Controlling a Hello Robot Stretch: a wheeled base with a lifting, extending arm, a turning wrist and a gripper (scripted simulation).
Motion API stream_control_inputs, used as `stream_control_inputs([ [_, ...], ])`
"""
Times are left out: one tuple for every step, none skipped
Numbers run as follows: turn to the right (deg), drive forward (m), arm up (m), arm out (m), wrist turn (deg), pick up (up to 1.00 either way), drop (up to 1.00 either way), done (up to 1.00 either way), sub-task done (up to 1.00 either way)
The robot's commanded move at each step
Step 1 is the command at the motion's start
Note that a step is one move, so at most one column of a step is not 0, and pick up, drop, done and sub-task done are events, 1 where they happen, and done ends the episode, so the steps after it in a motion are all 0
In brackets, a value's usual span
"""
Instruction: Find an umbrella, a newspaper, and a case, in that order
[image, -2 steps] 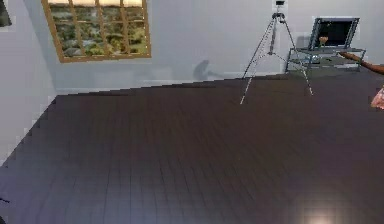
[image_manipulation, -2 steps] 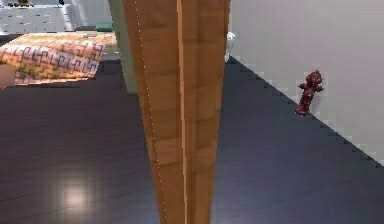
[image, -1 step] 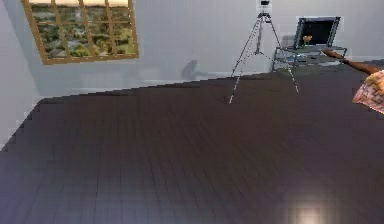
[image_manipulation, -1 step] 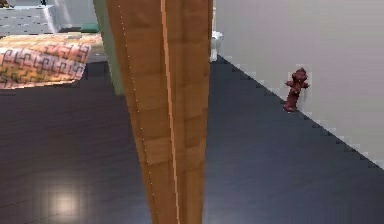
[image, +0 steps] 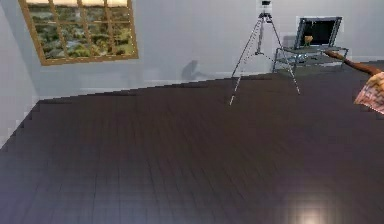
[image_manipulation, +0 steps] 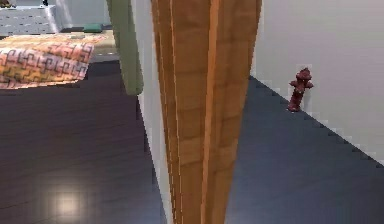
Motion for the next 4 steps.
stream_control_inputs([
  [-15.0, 0.0, 0.0, 0.0, 0.0, 0.0, 0.0, 0.0, 0.0],
  [0.0, 0.25, 0.0, 0.0, 0.0, 0.0, 0.0, 0.0, 0.0],
  [-12.0, 0.0, 0.0, 0.0, 0.0, 0.0, 0.0, 0.0, 0.0],
  [0.0, 0.15, 0.0, 0.0, 0.0, 0.0, 0.0, 0.0, 0.0],
])
